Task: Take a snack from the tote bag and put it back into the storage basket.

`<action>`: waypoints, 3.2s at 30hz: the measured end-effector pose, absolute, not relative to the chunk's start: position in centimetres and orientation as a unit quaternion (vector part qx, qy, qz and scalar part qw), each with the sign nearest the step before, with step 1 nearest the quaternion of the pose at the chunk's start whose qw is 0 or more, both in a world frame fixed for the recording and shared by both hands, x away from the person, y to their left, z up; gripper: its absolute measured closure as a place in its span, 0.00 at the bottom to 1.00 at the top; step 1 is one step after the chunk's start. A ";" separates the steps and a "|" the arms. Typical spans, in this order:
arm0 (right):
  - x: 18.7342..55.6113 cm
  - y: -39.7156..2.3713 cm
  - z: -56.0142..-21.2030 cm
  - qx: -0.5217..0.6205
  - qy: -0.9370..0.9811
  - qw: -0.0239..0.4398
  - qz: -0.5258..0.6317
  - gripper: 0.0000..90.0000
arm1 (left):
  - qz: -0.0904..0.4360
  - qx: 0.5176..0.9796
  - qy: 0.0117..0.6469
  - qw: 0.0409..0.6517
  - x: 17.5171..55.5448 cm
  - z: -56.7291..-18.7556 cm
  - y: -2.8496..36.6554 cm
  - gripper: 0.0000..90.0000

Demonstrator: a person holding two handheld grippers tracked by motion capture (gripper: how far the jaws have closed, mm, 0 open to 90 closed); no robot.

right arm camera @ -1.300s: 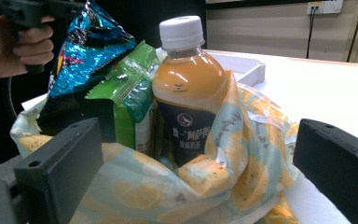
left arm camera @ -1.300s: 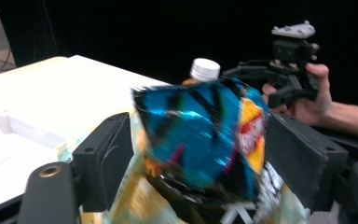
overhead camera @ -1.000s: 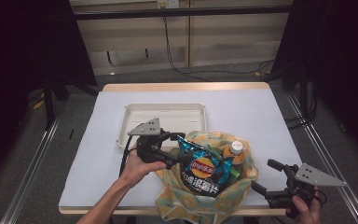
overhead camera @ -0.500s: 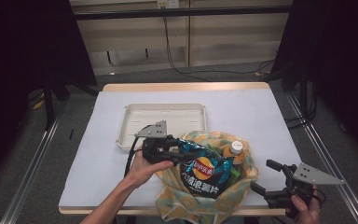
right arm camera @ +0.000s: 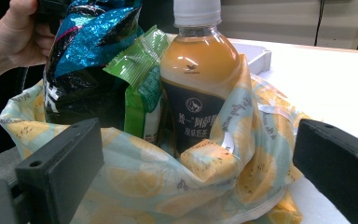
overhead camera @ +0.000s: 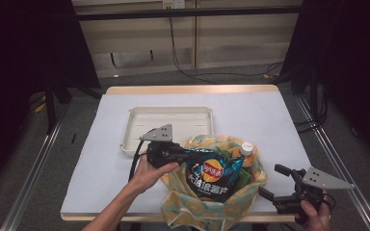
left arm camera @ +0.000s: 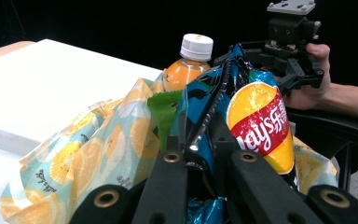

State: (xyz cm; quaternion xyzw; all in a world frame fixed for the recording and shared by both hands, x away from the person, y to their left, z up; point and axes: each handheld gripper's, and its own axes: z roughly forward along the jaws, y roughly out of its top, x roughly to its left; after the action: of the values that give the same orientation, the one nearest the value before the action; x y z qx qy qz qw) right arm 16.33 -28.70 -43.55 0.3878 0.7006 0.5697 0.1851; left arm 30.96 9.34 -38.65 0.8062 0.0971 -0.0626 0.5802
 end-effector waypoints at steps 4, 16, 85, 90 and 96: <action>16.4 -28.8 -43.6 0.388 0.700 0.188 0.570 0.01 | -0.069 0.803 0.092 0.584 30.8 -38.5 9.2 1.00; 16.4 -29.0 -43.5 0.390 0.697 0.189 0.572 0.01 | -0.074 0.797 0.085 0.594 30.4 -37.7 9.1 1.00; 16.3 -29.2 -43.4 0.384 0.691 0.186 0.583 0.01 | -0.033 0.728 0.064 0.682 29.8 -27.6 9.1 1.00; 16.3 -29.2 -43.4 0.385 0.692 0.187 0.582 0.01 | -0.029 0.722 0.068 0.688 29.9 -27.4 9.8 1.00; 16.3 -29.2 -43.4 0.384 0.692 0.184 0.583 0.01 | -0.026 0.718 0.069 0.692 30.0 -26.6 9.9 1.00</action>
State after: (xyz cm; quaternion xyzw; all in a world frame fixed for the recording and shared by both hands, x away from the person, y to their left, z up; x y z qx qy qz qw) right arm 16.32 -29.17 -43.36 0.3844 0.6921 0.5826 0.1840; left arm 30.00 9.91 -26.64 0.7179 0.0690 -0.0259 0.6923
